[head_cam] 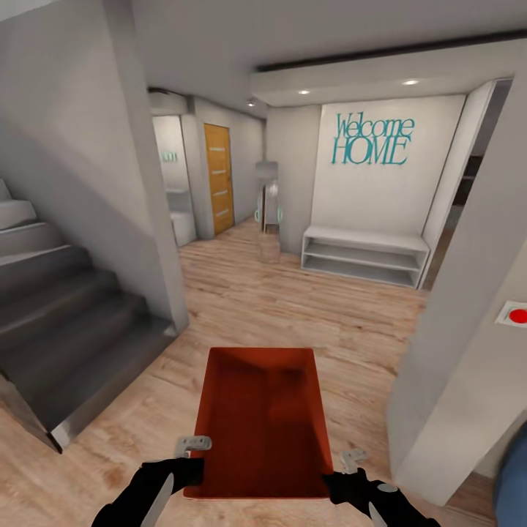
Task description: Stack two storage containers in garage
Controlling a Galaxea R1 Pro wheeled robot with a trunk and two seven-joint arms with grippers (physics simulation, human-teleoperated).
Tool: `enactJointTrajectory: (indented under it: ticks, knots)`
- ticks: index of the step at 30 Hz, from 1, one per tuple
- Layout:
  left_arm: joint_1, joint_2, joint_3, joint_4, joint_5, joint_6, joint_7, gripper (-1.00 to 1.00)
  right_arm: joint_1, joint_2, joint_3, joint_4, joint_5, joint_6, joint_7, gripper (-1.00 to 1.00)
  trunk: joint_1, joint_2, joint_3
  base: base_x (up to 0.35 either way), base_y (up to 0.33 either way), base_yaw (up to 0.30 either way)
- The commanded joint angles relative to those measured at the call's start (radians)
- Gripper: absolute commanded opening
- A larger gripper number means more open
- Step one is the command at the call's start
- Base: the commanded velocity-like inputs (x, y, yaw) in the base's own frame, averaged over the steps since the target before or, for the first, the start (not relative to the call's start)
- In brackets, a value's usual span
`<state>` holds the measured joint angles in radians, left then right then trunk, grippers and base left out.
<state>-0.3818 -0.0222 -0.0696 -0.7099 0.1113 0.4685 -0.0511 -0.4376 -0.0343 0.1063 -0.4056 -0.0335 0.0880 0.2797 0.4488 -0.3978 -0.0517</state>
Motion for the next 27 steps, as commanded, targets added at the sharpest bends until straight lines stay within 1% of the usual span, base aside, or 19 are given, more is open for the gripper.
enactJointTrajectory:
  ticks: [1,6,10,15,19,24,27]
  knots:
    - [-0.001,-0.001,0.099,-0.002,-0.018,0.006,0.033,-1.00,0.000,0.001,0.013,-0.006,-0.025,0.007,0.026,-1.00,0.001,-0.002,-0.002,0.325,0.000,0.000]
    - [-0.001,-0.003,0.099,-0.002,-0.017,0.007,0.033,-1.00,0.000,0.001,0.014,-0.006,-0.026,0.007,0.024,-1.00,0.001,-0.002,-0.002,0.325,0.000,0.000]
    - [-0.001,0.002,0.098,-0.002,-0.018,0.007,0.033,-1.00,0.000,0.001,0.014,-0.006,-0.027,0.007,0.023,-1.00,0.001,-0.002,-0.002,0.325,0.000,0.000]
    - [-0.002,-0.005,0.098,-0.001,-0.018,0.007,0.033,-1.00,0.000,0.001,0.012,-0.006,-0.030,0.007,0.027,-1.00,0.001,-0.002,-0.002,0.325,0.000,0.000]
    - [-0.001,0.000,0.099,-0.001,-0.018,0.007,0.033,-1.00,0.000,0.001,0.012,-0.006,-0.028,0.006,0.017,-1.00,0.001,-0.002,-0.002,0.325,0.000,0.000]
    - [-0.001,-0.007,0.097,0.000,-0.016,0.006,0.033,-1.00,0.000,0.001,0.013,-0.006,-0.028,0.006,0.015,-1.00,0.001,-0.002,-0.002,0.325,0.000,0.000]
    - [-0.001,-0.006,0.097,0.000,-0.016,0.005,0.033,-1.00,0.000,0.001,0.013,-0.006,-0.028,0.006,0.015,-1.00,0.001,-0.002,-0.002,0.325,0.000,0.000]
